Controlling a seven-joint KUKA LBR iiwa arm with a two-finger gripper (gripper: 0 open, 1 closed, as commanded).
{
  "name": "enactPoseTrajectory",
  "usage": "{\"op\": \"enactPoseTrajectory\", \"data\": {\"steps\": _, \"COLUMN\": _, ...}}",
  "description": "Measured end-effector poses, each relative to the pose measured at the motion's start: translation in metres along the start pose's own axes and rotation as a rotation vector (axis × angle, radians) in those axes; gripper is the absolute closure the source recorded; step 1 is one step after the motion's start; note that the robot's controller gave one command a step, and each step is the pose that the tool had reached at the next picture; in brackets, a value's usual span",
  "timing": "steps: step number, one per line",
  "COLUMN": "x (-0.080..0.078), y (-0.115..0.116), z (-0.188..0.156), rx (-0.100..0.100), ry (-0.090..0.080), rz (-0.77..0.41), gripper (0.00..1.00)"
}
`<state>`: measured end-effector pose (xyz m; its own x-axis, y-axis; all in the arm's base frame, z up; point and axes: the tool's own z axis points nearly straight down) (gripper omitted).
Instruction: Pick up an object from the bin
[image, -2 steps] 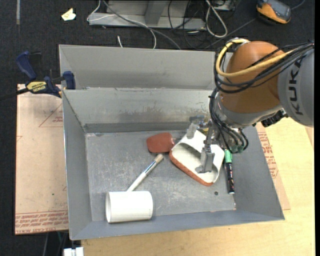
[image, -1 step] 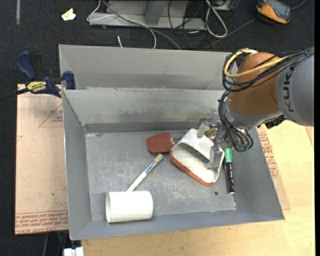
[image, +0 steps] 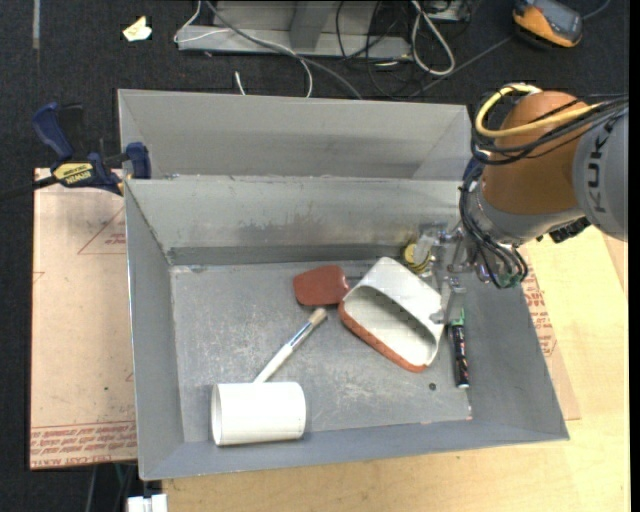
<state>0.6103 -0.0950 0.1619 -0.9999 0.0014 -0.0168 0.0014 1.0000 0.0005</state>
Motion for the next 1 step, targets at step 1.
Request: {"op": "enactPoseTrajectory", "data": {"steps": 1, "x": 0.0049, "y": -0.0198, "z": 0.0493, "rx": -0.001, "ry": 0.008, "rz": 0.098, "gripper": 0.00}}
